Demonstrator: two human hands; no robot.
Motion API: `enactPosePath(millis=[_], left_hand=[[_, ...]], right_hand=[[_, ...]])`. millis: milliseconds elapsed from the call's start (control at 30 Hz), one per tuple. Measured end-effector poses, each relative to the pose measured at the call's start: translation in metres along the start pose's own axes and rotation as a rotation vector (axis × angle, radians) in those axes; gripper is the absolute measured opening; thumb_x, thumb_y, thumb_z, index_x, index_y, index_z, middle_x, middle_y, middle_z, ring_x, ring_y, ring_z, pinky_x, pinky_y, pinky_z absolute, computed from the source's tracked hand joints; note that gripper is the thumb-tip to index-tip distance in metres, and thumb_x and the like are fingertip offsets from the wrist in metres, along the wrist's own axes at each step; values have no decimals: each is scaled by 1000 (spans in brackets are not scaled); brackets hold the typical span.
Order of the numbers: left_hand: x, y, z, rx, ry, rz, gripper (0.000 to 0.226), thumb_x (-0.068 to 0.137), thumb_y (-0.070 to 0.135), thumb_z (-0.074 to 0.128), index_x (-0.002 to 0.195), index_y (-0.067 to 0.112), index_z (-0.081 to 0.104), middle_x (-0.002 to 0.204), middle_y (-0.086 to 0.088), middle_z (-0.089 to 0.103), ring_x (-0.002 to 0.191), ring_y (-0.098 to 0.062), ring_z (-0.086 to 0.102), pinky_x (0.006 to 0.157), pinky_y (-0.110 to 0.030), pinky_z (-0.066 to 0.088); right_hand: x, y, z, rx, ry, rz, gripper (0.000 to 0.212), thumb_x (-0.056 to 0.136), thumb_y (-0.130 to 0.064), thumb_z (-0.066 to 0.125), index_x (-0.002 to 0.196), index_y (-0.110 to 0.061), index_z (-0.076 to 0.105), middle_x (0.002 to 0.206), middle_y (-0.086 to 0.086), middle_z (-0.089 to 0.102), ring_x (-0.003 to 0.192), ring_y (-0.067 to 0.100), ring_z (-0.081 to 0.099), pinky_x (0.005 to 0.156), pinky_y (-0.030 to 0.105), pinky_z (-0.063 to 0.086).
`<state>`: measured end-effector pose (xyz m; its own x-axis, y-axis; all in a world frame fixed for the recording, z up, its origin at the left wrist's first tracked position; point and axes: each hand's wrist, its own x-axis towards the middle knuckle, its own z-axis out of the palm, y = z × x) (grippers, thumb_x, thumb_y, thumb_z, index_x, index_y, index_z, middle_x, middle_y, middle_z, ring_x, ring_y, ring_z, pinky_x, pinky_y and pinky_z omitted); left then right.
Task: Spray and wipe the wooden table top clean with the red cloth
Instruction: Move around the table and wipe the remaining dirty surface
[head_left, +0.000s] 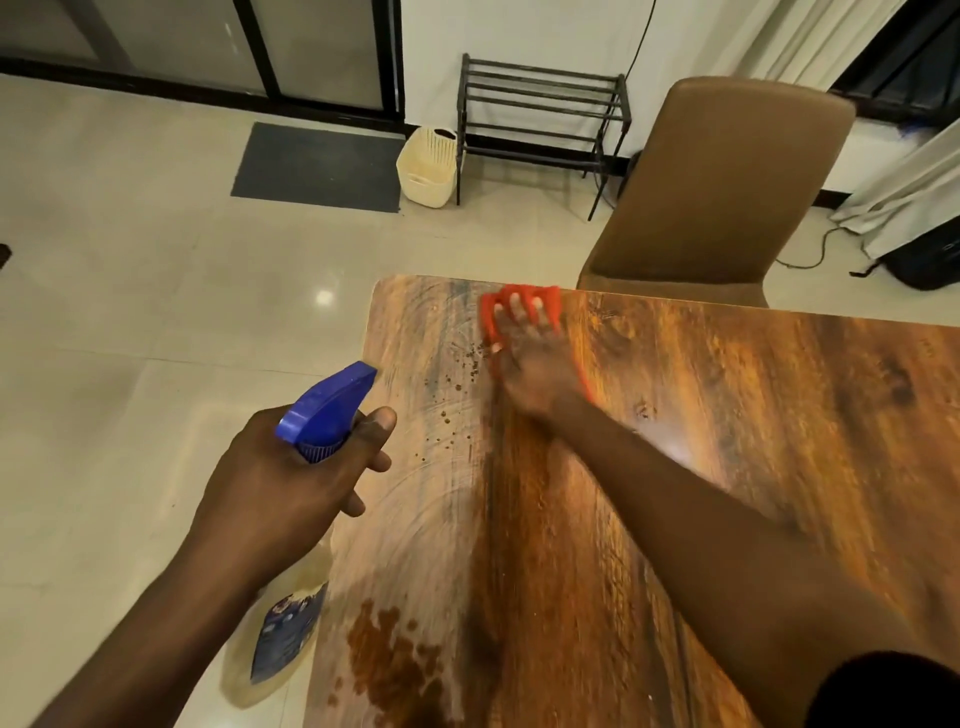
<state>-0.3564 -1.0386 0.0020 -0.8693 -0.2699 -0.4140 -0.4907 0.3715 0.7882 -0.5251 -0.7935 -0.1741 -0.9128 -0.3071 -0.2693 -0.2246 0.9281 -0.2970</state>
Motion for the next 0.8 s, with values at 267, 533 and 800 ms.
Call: enactPosePath(millis=[267,533,800], left_hand=[[-7,-8,-6,6,6,-19,15,81,73,67,81,61,76,76,-2,86,62,-23,81,89,-59,67],[-11,-15,-13,-54,-3,-34,37,73,77,63,92,46,74,81,14,87,56,-15,79,87,-56,67],[9,-26,-27,-40,59,-57,45,80,74,65,88,31,77,81,15,86,57,-16,80,85,-55,68]], right_hand=[[-142,-84,81,-98,-171,-417,73,116,-47,32,173,-34,-11,179,-11,-23,162,17,-31,131,46,-16],[-281,12,99,-216,65,-291,65,113,-48,37,174,-31,19,182,-7,12,168,23,8,128,45,18],[-170,88,44,153,220,453,67,111,-60,17,172,-34,11,181,-3,-2,167,26,-12,135,55,3]])
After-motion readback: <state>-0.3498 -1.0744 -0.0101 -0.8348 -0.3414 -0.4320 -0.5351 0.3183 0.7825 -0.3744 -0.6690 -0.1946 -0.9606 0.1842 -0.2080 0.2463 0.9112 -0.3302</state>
